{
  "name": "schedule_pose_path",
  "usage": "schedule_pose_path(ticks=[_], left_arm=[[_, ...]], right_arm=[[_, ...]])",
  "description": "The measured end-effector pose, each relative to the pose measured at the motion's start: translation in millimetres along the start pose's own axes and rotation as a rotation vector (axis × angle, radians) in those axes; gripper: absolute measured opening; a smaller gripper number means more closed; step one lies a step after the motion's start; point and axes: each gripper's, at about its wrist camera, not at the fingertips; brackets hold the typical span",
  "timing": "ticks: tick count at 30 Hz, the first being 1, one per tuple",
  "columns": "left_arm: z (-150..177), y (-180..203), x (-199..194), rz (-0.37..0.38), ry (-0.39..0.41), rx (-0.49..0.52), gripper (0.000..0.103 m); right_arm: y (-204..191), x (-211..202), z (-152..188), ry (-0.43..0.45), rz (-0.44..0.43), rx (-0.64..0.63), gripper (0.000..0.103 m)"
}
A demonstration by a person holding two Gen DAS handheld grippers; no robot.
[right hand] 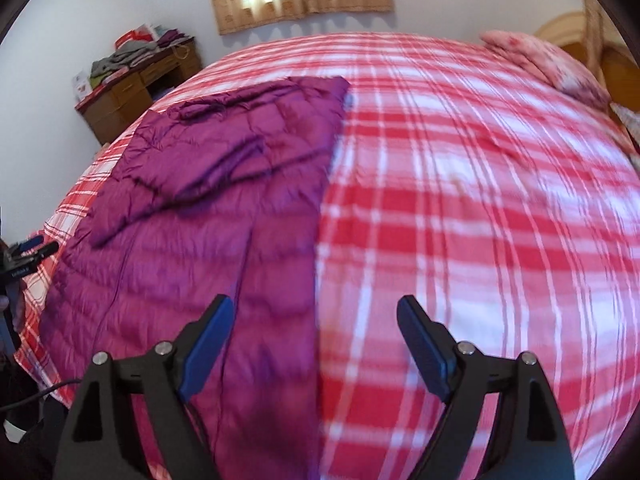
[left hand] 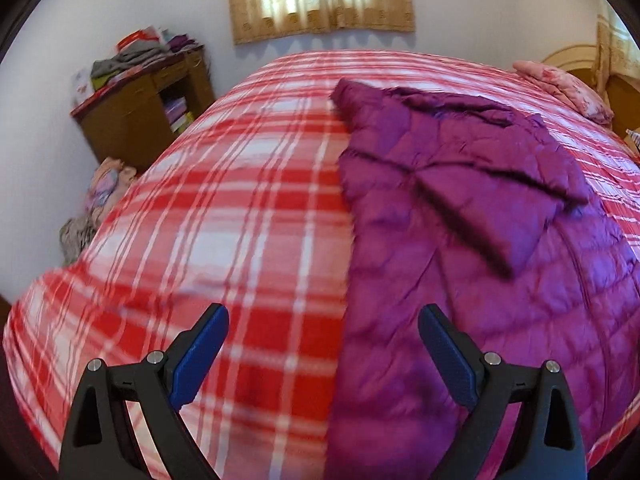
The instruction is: Fold large clothes
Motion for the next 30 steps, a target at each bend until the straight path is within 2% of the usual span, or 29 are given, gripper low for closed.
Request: schedule_pose_path(ticks=[5,10,12,16,18,19,20,21,22,23,24,25,26,30], left_arm=[[23,-11,-15,0.013,0.003,-0.029,0.096],[45,-4,-9,0.017,-0.013,-0.022,0.096],[53,-2,-1,0.018,-0.042,-0.041,0.096],[62,1,4,0.06,-0.055,-0.071,0.096],[63,5,2,0.105,-0.059,-0.055,0.096],[64,6,1,0.116,-0.065,-0.053,0.091],[64,7,1,0.128,-0.068,-0.051,0.081],[65,9,-2,0.149,-0.06,-0.04,0.076],[66,12,-5,0.155,-0.051,-0.024,0.056],[66,16,-8,0.172,-0.045,0.0,0.028],[65,19,-11,0.186,-0.04,0.017,0.02],[64,22,-15,0.184,-0.027,0.035,0.012],[63,25,-23,0.174,-0.005,0.054,0.008],[56,20,-64,0.214,0.094,0.057,0.005]], right_arm=[[5,-21,42,-0.026,0.024,0.032,0.086],[11,-26,59,-0.026,0.026,0.084,0.086],[9,-22,63,-0.022,0.009,0.104,0.086],[-6,-7,76,-0.045,0.012,0.12,0.087],[-17,-6,80,-0.024,0.04,0.085,0.086],[-24,-4,82,-0.021,0.032,0.072,0.084],[-26,-4,83,-0.018,0.026,0.068,0.076],[-31,-4,84,-0.017,0.021,0.057,0.065],[-35,-3,85,-0.018,0.019,0.042,0.058],[-38,-4,86,-0.015,0.012,0.03,0.04],[-39,-5,86,-0.014,0.0,0.029,0.014],[-38,-7,86,-0.015,-0.044,0.043,0.013],[-36,-11,86,-0.005,-0.072,0.065,0.011],[-40,-38,83,0.075,-0.116,0.072,0.009]])
Point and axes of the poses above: each gripper's, at about its wrist camera, not at the fingertips, and x roughly the way its jaws point, y to its right, z to its underside, and after that the axes turned 1 degree about -z, right-handed
